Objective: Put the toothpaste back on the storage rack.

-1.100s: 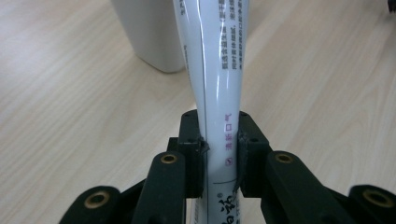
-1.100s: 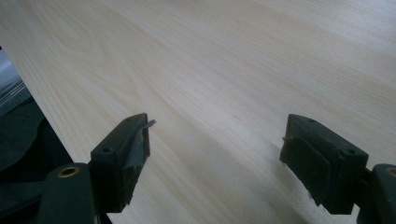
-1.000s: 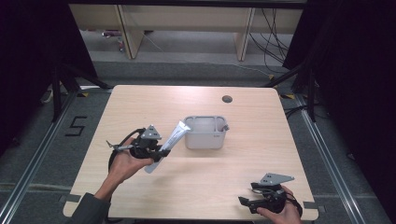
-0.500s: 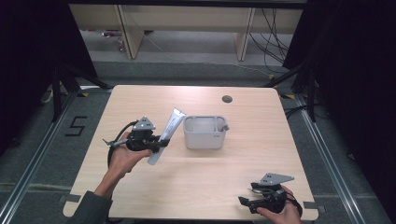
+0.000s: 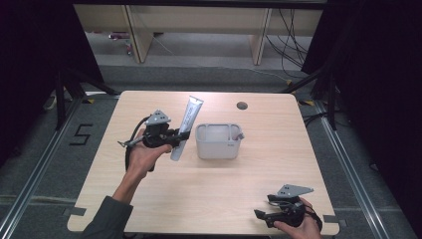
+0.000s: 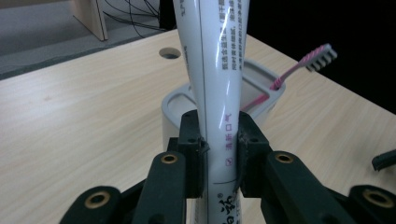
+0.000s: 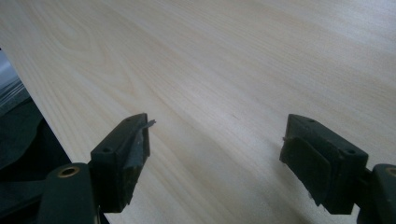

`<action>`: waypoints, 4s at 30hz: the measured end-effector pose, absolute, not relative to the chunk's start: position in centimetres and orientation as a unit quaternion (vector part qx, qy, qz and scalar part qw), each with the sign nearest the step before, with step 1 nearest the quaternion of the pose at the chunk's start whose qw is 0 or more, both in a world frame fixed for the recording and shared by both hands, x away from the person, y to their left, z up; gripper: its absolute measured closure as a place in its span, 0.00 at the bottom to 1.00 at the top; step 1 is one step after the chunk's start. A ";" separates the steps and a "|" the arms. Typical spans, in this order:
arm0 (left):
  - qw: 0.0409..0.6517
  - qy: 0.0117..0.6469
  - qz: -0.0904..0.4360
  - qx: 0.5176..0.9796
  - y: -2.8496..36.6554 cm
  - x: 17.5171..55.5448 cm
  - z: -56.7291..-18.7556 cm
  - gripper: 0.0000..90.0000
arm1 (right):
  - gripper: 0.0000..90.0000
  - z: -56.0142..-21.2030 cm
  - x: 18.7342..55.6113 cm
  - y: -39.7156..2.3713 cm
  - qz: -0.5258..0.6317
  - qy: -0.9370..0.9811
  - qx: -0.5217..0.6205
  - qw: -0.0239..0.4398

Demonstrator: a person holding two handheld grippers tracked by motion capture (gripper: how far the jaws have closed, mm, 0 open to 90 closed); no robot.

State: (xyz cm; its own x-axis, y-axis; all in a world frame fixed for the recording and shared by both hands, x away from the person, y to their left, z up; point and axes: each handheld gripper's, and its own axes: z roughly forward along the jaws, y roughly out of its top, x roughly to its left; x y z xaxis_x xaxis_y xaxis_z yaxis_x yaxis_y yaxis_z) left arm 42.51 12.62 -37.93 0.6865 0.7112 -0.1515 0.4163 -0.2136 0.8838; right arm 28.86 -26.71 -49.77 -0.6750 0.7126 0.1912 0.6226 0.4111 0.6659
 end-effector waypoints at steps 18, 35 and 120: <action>0.539 0.361 0.156 0.745 8.9 44.7 -35.3 0.84 | 0.26 -49.7 29.0 -26.9 0.371 0.839 0.391 0.067; 0.539 0.366 0.163 0.741 6.0 47.0 -34.7 0.84 | 0.26 -49.7 29.0 -27.0 0.373 0.836 0.397 0.059; 0.477 0.339 0.183 0.790 1.6 48.6 -42.1 0.83 | 0.26 -49.8 28.8 -27.7 0.373 0.837 0.395 0.062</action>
State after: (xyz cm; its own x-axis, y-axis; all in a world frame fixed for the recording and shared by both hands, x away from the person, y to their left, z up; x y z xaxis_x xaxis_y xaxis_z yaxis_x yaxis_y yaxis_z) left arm 48.55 1.60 -42.08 0.7028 0.7105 -0.0353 0.3614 -0.3139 0.8780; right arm 28.77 -27.68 -49.84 -0.6795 0.7084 0.1908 0.6157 0.4092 0.6733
